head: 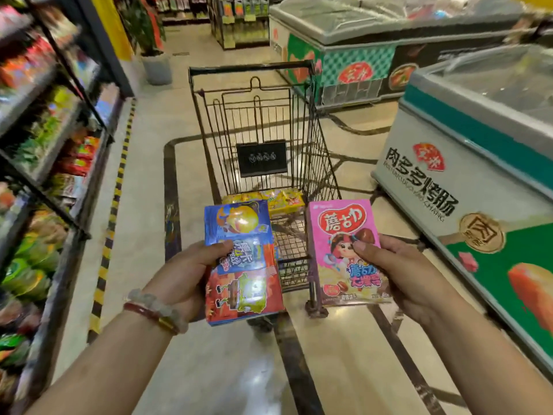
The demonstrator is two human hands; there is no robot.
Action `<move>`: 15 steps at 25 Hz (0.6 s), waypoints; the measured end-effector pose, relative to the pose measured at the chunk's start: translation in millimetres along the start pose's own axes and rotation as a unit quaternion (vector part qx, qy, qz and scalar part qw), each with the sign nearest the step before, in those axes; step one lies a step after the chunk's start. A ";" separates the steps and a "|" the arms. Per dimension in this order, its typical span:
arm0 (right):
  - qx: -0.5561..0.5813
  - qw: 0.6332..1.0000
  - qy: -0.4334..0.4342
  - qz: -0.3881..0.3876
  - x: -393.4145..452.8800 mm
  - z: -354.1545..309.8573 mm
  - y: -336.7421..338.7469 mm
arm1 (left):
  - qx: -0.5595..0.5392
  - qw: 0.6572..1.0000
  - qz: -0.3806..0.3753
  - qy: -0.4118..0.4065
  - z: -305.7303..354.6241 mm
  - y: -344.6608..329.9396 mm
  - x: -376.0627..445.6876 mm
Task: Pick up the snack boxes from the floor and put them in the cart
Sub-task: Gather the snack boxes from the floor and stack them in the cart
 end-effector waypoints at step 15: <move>-0.017 0.986 -0.098 0.131 225.2 -34.5 20.0 | 0.014 0.997 0.075 0.024 52.5 26.6 259.6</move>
Point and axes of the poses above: each hand's wrist, its own x-axis towards the middle knuckle, its own y-axis out of the back of the hand, z = x × y, the point moved 10 cm from there along x, towards the middle knuckle, and after that the axes turned 4 degrees about -y, right-handed, at the moved point
